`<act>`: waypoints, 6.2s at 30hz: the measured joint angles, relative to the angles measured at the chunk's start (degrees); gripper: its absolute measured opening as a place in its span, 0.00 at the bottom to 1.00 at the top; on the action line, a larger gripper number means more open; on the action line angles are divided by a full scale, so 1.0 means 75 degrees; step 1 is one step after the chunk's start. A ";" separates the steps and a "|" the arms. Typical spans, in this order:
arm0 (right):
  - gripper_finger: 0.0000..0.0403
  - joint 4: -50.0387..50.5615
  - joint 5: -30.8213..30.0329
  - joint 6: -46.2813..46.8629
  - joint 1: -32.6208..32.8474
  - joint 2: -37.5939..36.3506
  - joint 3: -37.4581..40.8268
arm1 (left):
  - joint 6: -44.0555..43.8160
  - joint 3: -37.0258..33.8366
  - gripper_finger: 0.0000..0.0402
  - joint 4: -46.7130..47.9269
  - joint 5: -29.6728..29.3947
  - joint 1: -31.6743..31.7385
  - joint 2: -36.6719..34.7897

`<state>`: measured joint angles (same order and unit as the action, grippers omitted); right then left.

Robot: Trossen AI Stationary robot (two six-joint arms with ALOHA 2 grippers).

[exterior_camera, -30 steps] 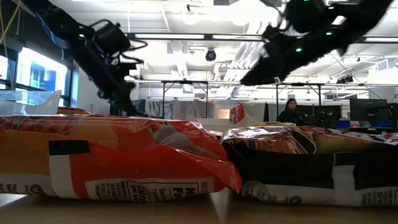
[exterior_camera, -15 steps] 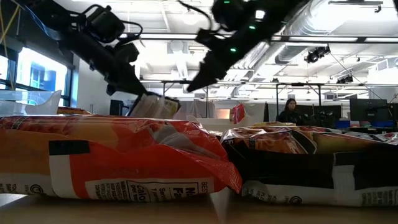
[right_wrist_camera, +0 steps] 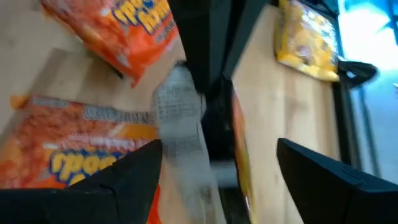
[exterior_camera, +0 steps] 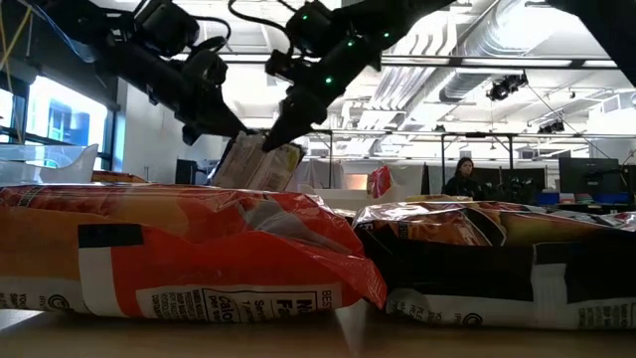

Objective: Sort Maruchan noodles
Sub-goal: Put the black noodle pack into the gray bin

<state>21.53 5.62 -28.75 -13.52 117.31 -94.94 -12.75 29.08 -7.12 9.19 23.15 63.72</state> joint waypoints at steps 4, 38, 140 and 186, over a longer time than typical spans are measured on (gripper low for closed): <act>0.74 0.0031 0.0077 0.0000 0.0000 0.0076 0.0007 | -0.0146 0.0000 0.00 -0.0261 0.0178 -0.0016 0.0000; 0.21 0.1905 0.0244 0.0440 -0.0207 -0.1383 0.0024 | 0.0264 -0.2038 0.33 -0.2403 -0.0231 -0.0183 -0.3442; 0.81 0.2539 -0.1632 0.2295 0.1017 -0.2254 -0.1110 | 0.1233 -0.1008 0.17 -0.2627 0.0267 -0.0607 -0.1117; 0.22 0.4396 -0.0819 0.2469 0.0837 -0.0838 -0.1952 | 0.1592 0.1011 0.25 -0.1500 0.0171 -0.1099 0.0838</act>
<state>54.50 -0.52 -10.23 -7.25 111.03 -109.58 -0.81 36.67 -18.37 10.47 14.90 70.01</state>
